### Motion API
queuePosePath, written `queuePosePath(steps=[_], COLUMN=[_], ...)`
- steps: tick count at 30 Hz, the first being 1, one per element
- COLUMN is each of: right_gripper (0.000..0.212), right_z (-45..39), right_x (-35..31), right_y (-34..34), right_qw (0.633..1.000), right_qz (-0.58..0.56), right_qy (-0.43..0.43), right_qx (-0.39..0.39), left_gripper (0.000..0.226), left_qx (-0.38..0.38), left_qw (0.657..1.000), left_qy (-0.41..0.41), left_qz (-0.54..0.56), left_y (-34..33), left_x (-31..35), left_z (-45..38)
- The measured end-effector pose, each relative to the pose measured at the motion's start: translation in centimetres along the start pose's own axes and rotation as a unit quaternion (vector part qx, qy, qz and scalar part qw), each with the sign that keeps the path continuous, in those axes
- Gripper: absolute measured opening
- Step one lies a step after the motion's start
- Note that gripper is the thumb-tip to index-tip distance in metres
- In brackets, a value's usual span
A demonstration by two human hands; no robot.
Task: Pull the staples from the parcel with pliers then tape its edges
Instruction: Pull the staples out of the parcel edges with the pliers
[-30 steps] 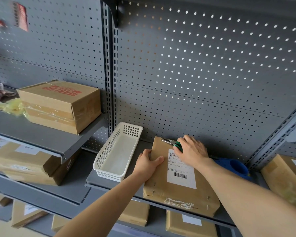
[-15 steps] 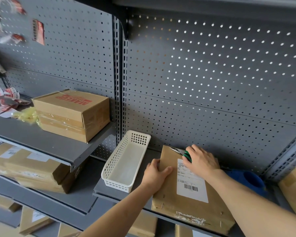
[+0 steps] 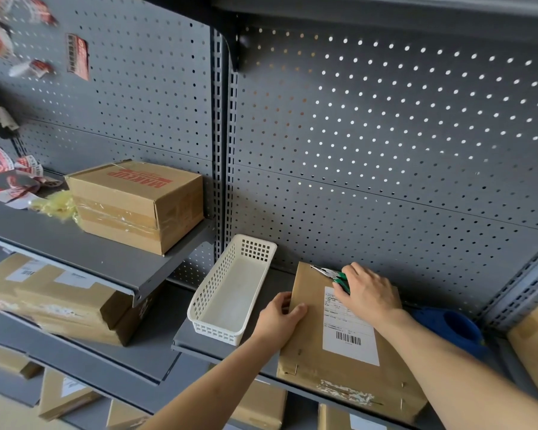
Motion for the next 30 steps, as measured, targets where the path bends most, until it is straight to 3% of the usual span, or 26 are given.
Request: queuePosePath(steps=[24, 30], right_gripper=[0.035, 0.032], right_z=[1.8, 1.5], right_x=[-0.1, 0.8], right_y=[1.6, 0.9], right_qw=[0.983, 0.979], right_qz=[-0.065, -0.133], right_qy=[0.051, 0.029], right_qx=[0.165, 0.152], left_gripper=[0.055, 0.050], left_qx=[0.007, 0.020], left_qw=[1.000, 0.999], left_qy=[-0.001, 0.011], left_qz=[0.013, 0.025], left_y=[0.2, 0.2], left_x=[0.7, 0.3], left_z=[0.7, 0.8])
Point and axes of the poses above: each hand's wrist, its own z-axis away from the middle knuckle, its own y-axis out of the back of the hand, x = y × z, the point moved 6 cm from there along -z, towards the middle knuckle, and after that the axes turned 11 degrees about -y, right-handed, at the moved point
